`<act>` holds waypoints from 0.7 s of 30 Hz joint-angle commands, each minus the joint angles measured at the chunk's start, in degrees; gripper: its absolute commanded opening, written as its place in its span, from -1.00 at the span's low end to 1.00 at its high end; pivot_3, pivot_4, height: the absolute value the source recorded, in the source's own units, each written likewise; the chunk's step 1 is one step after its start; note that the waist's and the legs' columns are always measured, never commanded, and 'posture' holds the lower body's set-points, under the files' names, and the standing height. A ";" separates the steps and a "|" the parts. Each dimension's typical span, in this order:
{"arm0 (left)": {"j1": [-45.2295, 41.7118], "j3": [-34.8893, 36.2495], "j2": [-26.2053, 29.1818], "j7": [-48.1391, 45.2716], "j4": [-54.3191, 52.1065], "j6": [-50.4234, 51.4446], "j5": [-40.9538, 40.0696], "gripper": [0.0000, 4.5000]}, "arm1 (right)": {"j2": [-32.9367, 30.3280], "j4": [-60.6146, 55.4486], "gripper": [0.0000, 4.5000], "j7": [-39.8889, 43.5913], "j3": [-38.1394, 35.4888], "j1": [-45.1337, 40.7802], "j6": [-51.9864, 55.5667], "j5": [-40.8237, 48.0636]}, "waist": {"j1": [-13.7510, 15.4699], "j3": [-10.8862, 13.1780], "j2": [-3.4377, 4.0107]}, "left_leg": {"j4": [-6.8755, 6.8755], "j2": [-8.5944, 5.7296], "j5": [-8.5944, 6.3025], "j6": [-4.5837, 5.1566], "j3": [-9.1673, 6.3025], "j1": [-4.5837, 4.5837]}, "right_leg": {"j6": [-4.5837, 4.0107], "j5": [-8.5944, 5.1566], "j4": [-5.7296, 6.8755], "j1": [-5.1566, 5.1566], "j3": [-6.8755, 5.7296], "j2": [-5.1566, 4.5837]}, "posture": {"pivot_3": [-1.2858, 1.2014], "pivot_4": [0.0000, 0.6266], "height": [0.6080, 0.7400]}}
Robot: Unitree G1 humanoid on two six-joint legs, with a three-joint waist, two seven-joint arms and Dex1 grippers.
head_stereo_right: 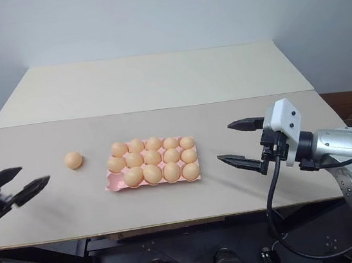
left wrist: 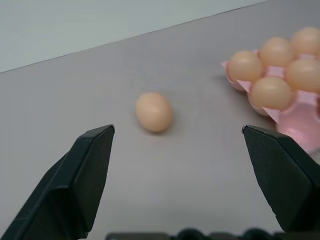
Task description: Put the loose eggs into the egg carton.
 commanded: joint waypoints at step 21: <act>-28.16 -25.47 -3.31 2.55 21.35 3.58 10.24 -0.20 | -0.51 -6.76 1.00 -4.26 -4.90 2.30 1.75 2.91 | -0.47 0.01 -0.04 | 0.01 -0.03 0.01 0.00 -0.06 -0.11 | 0.05 0.04 0.01 -0.04 -0.03 0.01 | 0.03 -0.52 1.00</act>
